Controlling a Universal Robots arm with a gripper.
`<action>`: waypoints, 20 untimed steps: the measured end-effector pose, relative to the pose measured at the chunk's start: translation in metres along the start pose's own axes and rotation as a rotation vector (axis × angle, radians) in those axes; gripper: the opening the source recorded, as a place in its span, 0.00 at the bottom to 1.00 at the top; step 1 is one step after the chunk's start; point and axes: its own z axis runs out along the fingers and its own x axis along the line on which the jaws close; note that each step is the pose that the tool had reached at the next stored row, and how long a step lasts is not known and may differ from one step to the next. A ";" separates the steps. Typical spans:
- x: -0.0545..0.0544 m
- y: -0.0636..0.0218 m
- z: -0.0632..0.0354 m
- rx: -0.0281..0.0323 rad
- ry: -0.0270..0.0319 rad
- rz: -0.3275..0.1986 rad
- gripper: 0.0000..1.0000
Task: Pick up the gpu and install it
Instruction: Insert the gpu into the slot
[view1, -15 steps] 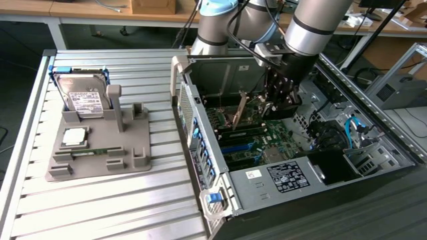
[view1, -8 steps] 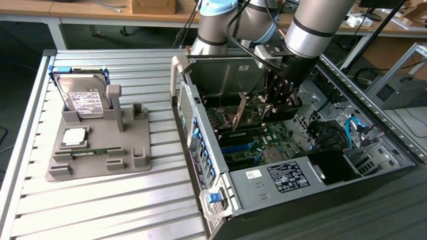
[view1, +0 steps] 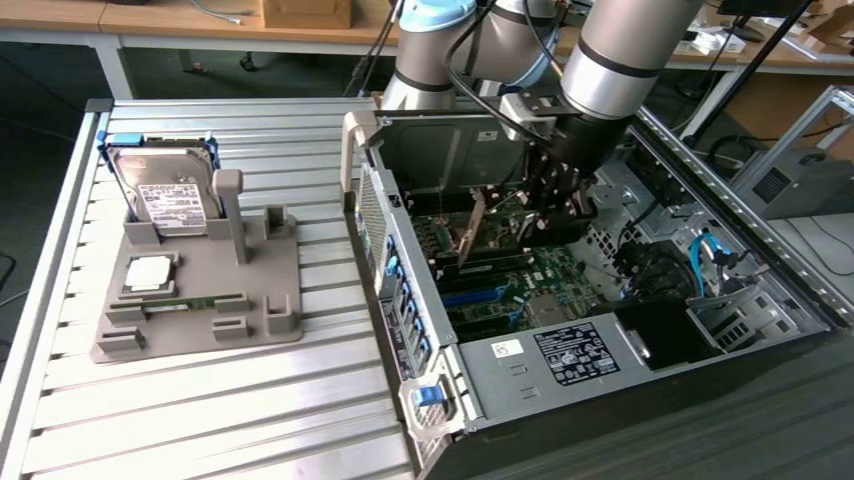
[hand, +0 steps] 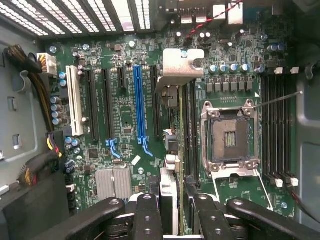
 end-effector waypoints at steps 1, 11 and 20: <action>0.000 0.0012 0.0002 0.0000 0.0000 0.000 0.30; 0.002 0.0099 0.0029 0.0000 0.0003 0.001 0.30; 0.003 0.0126 0.0053 0.0000 0.0009 0.001 0.30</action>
